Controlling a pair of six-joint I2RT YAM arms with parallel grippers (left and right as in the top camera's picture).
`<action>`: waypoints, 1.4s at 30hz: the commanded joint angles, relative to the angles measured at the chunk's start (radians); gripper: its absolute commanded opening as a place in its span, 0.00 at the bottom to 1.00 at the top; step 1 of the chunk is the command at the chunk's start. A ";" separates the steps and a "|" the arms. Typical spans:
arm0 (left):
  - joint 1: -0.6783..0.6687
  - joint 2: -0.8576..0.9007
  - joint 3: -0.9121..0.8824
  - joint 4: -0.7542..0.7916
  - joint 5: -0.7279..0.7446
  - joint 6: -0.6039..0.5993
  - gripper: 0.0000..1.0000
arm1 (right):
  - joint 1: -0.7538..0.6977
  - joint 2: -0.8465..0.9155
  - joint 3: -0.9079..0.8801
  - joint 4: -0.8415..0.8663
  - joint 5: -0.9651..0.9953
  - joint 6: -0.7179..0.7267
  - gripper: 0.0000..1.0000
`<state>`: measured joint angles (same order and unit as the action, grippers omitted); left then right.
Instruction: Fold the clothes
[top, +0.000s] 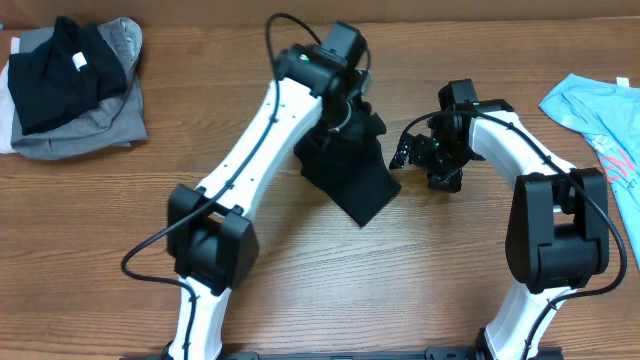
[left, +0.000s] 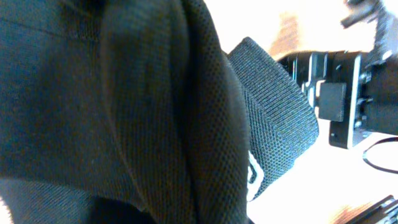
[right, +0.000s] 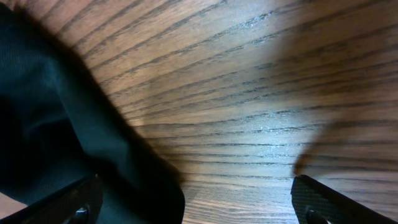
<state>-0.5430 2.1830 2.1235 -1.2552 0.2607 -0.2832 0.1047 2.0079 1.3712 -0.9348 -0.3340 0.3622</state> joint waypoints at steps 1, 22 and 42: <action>-0.048 0.079 0.003 0.000 0.021 -0.013 0.16 | -0.024 0.003 -0.003 0.002 -0.008 0.005 1.00; -0.122 0.135 0.293 -0.286 0.046 0.119 0.84 | -0.388 0.003 0.566 -0.502 -0.011 -0.153 1.00; 0.268 0.089 0.156 -0.392 -0.475 -0.143 1.00 | 0.050 0.003 0.625 -0.456 0.198 -0.235 0.91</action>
<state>-0.3470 2.2742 2.3329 -1.6680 -0.0505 -0.3157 0.0437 2.0159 1.9774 -1.4124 -0.3267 0.1383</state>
